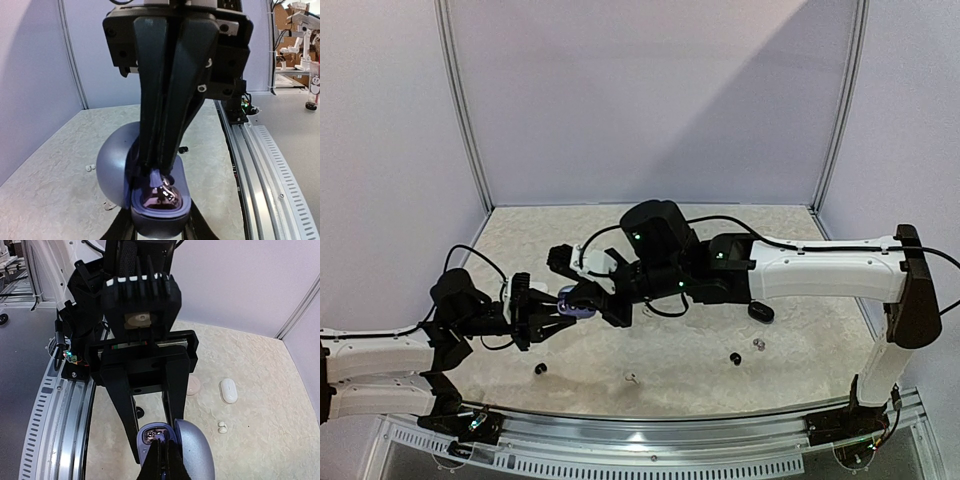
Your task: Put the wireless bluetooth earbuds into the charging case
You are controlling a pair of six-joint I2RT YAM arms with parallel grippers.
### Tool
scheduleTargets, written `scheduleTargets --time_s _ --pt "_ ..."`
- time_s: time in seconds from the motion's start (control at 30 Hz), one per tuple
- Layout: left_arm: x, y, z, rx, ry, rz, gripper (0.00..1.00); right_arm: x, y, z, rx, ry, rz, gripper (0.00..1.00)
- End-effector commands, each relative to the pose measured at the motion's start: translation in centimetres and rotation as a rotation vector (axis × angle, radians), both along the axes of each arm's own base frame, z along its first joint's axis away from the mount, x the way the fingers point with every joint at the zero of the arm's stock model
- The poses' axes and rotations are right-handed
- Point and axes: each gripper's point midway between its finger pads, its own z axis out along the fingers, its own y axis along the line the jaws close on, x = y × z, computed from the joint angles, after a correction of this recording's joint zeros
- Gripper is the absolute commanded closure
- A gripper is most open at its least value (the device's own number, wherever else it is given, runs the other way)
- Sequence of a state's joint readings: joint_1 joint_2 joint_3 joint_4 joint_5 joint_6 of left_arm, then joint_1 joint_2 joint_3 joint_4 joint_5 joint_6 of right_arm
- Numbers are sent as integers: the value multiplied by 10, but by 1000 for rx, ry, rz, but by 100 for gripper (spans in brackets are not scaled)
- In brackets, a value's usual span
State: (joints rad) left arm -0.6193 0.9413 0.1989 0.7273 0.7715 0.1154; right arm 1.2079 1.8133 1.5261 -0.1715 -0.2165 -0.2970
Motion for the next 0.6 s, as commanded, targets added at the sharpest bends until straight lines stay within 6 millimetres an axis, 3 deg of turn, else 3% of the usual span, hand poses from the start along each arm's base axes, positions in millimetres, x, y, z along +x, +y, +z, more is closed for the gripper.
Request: scheduleTargets --time_s 0.0,0.57 --pt "-7 -3 19 -48 -81 -21 100 8 -5 -26 -85 11 -24 99" --pt "-2 -2 15 -32 -61 14 100 13 -2 -61 -226 -51 -77 98"
